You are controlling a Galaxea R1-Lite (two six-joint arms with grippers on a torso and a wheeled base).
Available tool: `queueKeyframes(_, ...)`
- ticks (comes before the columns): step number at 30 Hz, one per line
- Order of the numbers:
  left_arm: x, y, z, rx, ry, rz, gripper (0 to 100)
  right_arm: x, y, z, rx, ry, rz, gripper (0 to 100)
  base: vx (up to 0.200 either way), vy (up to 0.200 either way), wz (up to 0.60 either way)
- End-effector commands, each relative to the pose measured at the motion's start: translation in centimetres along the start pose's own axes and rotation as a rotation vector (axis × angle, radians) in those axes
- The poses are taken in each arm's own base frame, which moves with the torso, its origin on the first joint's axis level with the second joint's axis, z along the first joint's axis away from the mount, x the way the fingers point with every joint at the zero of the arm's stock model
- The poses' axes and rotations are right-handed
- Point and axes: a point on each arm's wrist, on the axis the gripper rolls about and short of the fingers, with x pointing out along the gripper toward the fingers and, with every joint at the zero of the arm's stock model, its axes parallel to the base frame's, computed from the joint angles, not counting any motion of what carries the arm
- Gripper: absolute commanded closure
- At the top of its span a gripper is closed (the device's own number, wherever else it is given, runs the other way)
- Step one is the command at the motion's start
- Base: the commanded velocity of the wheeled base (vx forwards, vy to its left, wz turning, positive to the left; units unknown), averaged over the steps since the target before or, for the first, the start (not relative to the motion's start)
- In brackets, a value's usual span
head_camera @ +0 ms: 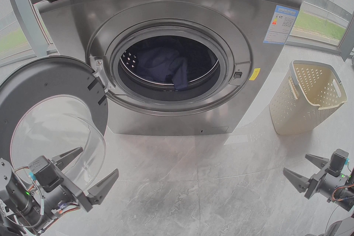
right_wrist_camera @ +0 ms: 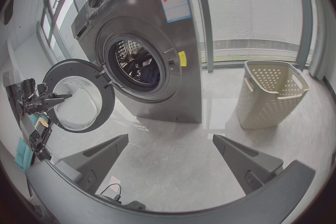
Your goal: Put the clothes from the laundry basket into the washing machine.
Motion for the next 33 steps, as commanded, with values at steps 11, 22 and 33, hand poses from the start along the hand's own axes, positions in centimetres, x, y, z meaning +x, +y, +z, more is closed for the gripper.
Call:
queueKeyframes(11, -10.1, 3.1, -1.1, -0.026, -0.108, 0.192, 0, -9.5, -2.1, -2.6, 0.044, -0.25, -0.21, 0, -0.145, 0.0, 0.0)
queueKeyframes(22, -13.4, 3.0, -3.7, -0.037, -0.124, 0.268, 0, -11.3, -1.9, -4.8, 0.011, -0.285, -0.268, 0, -0.145, 0.0, 0.0)
queueKeyframes(33, -14.8, 2.5, -6.2, -0.023, -0.066, 0.394, 0, -12.4, -1.4, -7.3, -0.041, -0.293, -0.349, 0, 0.0, 0.0, 0.0)
